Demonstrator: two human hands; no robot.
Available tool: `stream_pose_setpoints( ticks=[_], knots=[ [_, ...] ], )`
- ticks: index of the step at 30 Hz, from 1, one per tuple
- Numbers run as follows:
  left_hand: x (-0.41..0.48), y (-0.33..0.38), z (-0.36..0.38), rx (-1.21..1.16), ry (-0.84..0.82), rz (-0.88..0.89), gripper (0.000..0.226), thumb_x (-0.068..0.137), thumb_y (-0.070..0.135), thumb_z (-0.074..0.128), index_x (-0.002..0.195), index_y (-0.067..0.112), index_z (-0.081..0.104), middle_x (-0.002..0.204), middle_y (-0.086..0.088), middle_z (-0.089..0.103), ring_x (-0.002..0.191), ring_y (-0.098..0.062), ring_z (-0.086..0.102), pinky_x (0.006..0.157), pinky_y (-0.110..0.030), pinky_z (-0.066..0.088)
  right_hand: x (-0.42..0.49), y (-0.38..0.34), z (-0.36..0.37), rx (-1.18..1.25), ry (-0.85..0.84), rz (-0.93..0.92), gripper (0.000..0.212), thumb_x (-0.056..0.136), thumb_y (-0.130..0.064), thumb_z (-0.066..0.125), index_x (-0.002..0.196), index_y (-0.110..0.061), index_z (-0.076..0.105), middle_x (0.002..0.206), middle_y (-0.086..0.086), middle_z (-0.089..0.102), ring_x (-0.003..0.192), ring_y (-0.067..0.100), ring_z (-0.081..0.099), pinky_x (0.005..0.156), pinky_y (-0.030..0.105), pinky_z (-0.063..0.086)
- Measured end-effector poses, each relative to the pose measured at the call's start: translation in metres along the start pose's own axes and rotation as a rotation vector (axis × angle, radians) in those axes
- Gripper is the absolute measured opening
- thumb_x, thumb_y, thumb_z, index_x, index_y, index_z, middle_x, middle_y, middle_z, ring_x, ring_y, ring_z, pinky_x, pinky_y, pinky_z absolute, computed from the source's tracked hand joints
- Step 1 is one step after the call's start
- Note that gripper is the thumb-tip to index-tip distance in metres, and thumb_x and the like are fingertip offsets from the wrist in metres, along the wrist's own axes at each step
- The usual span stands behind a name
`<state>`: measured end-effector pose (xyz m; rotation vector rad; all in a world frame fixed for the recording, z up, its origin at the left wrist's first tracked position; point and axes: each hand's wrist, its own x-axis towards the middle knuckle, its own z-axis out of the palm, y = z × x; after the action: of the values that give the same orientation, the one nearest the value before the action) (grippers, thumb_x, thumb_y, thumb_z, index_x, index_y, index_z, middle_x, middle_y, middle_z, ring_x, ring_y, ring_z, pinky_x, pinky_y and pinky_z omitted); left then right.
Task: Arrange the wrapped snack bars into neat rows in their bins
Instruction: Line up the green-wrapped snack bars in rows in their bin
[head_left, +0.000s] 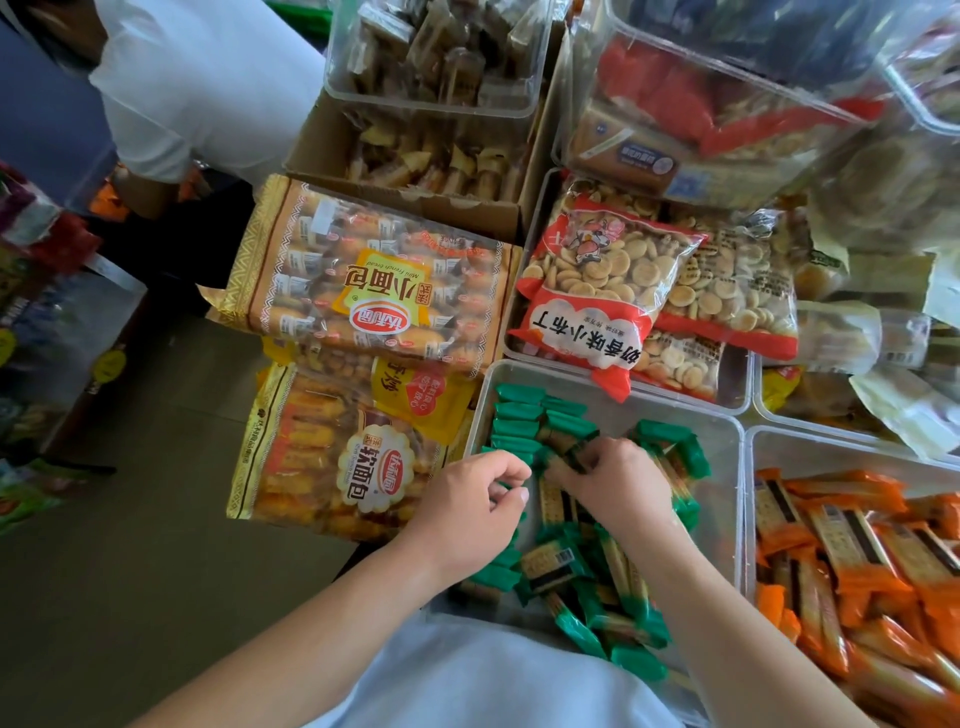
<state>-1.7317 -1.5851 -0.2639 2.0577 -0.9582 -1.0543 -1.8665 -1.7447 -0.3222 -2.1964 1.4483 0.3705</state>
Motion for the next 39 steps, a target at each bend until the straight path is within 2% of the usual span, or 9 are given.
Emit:
stream_pose_setpoints(
  ticks=[4, 9, 11, 17, 21, 24, 29, 34, 39],
  knots=[
    [-0.005, 0.001, 0.001, 0.030, -0.016, -0.007, 0.021, 0.100, 0.025, 0.064, 0.119, 0.026, 0.071, 0.106, 0.017, 0.069, 0.095, 0.000, 0.065, 0.087, -0.023, 0.058, -0.011, -0.004, 0.012, -0.232, 0.015, -0.122, 0.024, 0.093, -0.040, 0.061, 0.110, -0.027, 0.071, 0.111, -0.003, 0.063, 0.111, 0.024, 0.058, 0.069, 0.032, 0.048],
    [-0.011, 0.012, 0.014, 0.067, -0.120, -0.006, 0.024, 0.099, 0.026, 0.063, 0.123, 0.027, 0.067, 0.113, 0.013, 0.067, 0.102, -0.004, 0.064, 0.094, -0.032, 0.057, -0.035, -0.004, -0.025, -0.113, 0.049, -0.104, 0.028, 0.093, -0.049, 0.058, 0.103, -0.028, 0.071, 0.096, -0.004, 0.068, 0.092, 0.023, 0.066, 0.067, 0.033, 0.057],
    [-0.009, 0.021, 0.028, 0.108, -0.223, -0.019, 0.032, 0.100, 0.027, 0.062, 0.132, 0.024, 0.063, 0.127, 0.006, 0.064, 0.116, -0.013, 0.061, 0.102, -0.031, 0.052, -0.054, 0.003, -0.042, 0.005, 0.140, -0.092, 0.025, 0.093, -0.050, 0.059, 0.101, -0.030, 0.072, 0.093, -0.007, 0.066, 0.085, 0.020, 0.063, 0.064, 0.032, 0.055],
    [0.025, 0.031, 0.090, 0.204, -0.438, -0.274, 0.066, 0.104, 0.036, 0.053, 0.163, 0.018, 0.028, 0.170, -0.013, 0.017, 0.157, -0.032, 0.022, 0.124, -0.036, 0.029, -0.104, 0.040, -0.066, 0.153, 0.311, 0.015, 0.028, 0.094, -0.050, 0.064, 0.112, -0.031, 0.074, 0.091, -0.015, 0.059, 0.077, 0.013, 0.054, 0.052, 0.023, 0.038],
    [0.042, 0.023, 0.115, 0.120, -0.412, -0.489, 0.067, 0.101, 0.028, 0.051, 0.163, 0.029, 0.027, 0.166, -0.011, 0.027, 0.141, -0.036, 0.048, 0.113, -0.046, 0.047, -0.129, 0.066, -0.056, 0.316, 0.313, 0.005, 0.024, 0.092, -0.049, 0.066, 0.100, -0.029, 0.075, 0.085, -0.015, 0.063, 0.074, 0.005, 0.059, 0.054, 0.022, 0.045],
    [0.044, 0.016, 0.119, 0.118, -0.400, -0.480, 0.067, 0.100, 0.029, 0.050, 0.163, 0.032, 0.027, 0.163, -0.008, 0.034, 0.124, -0.030, 0.061, 0.102, -0.044, 0.055, -0.142, 0.078, -0.050, 0.428, 0.330, 0.040, 0.021, 0.090, -0.046, 0.069, 0.101, -0.029, 0.076, 0.086, -0.019, 0.063, 0.076, 0.003, 0.061, 0.059, 0.026, 0.054],
    [0.045, 0.021, 0.131, 0.194, -0.359, -0.460, 0.063, 0.094, 0.041, 0.052, 0.156, 0.041, 0.040, 0.163, -0.006, 0.021, 0.137, -0.034, 0.045, 0.113, -0.047, 0.045, -0.150, 0.084, -0.039, 0.566, 0.358, 0.073, 0.022, 0.088, -0.045, 0.070, 0.106, -0.033, 0.074, 0.090, -0.022, 0.064, 0.082, 0.002, 0.063, 0.066, 0.034, 0.060],
    [0.028, 0.028, 0.127, 0.150, -0.277, -0.328, 0.045, 0.104, 0.032, 0.058, 0.147, 0.022, 0.054, 0.146, -0.003, 0.031, 0.108, -0.017, 0.047, 0.101, -0.021, 0.037, -0.150, 0.085, -0.036, 0.659, 0.361, 0.087, 0.017, 0.089, -0.042, 0.071, 0.105, -0.035, 0.072, 0.091, -0.019, 0.069, 0.086, 0.004, 0.066, 0.071, 0.038, 0.062],
    [0.012, 0.029, 0.101, 0.095, -0.155, -0.179, 0.021, 0.096, 0.018, 0.070, 0.116, 0.023, 0.073, 0.126, -0.002, 0.048, 0.114, -0.020, 0.059, 0.095, -0.015, 0.037, -0.144, 0.083, -0.044, 0.641, 0.348, 0.086, 0.012, 0.091, -0.040, 0.074, 0.100, -0.033, 0.073, 0.085, -0.015, 0.070, 0.078, 0.005, 0.066, 0.066, 0.035, 0.060]
  ],
)
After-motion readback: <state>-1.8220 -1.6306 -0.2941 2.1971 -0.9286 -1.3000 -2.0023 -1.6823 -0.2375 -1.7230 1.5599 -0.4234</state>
